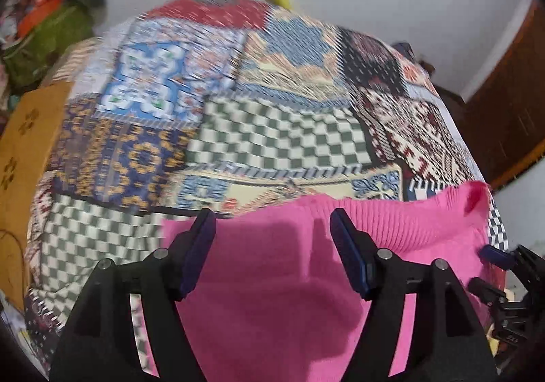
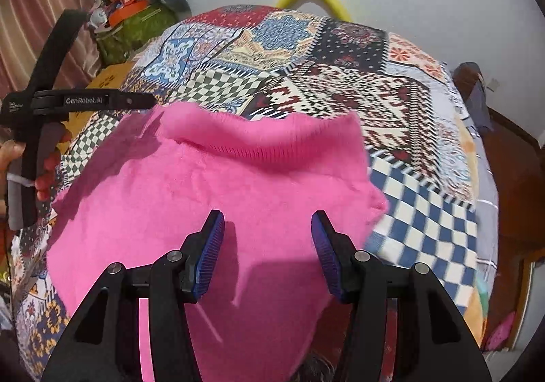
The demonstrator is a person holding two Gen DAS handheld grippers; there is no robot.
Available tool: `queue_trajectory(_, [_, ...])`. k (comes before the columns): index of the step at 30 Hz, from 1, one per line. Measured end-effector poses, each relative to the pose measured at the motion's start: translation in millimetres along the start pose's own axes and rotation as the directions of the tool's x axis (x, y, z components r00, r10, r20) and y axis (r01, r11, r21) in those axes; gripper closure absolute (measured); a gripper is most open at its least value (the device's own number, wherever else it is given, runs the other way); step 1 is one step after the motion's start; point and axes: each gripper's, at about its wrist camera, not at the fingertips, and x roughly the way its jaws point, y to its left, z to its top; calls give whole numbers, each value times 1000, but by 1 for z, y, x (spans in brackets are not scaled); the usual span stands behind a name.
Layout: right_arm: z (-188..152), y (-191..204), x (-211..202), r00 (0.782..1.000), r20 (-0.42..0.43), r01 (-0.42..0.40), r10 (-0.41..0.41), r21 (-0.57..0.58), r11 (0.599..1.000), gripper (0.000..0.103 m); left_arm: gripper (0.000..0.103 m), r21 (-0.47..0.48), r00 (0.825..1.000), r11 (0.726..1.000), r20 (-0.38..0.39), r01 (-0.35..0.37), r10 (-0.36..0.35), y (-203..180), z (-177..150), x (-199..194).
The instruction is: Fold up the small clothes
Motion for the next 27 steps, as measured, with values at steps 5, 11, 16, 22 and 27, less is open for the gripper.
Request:
queue_trajectory(5, [-11,-4,-24,1000,9,18,-18,7,1000,54,34,69,998,996,-17,-60,61,17,-28,-29])
queue_trajectory(11, [-35,2,-51,1000,11,16,-16,11,1000,54,34,80,997,996,-54,-43,47,47,-78,-66])
queue_trajectory(16, [-61,9,-60,1000,-3,-2,2,23,1000,52,32,36,995,999,-100,2,2,64,-126,-85])
queue_trajectory(22, [-96,13,-52,998,-51,-30,34,75,997,52,32,-32,981,998,-188,53,-59,67,-171,-75])
queue_trajectory(27, [-109,15,-38,995,-64,-71,80,128,989,52,32,-32,985,998,-168,45,-50,55,-179,-72])
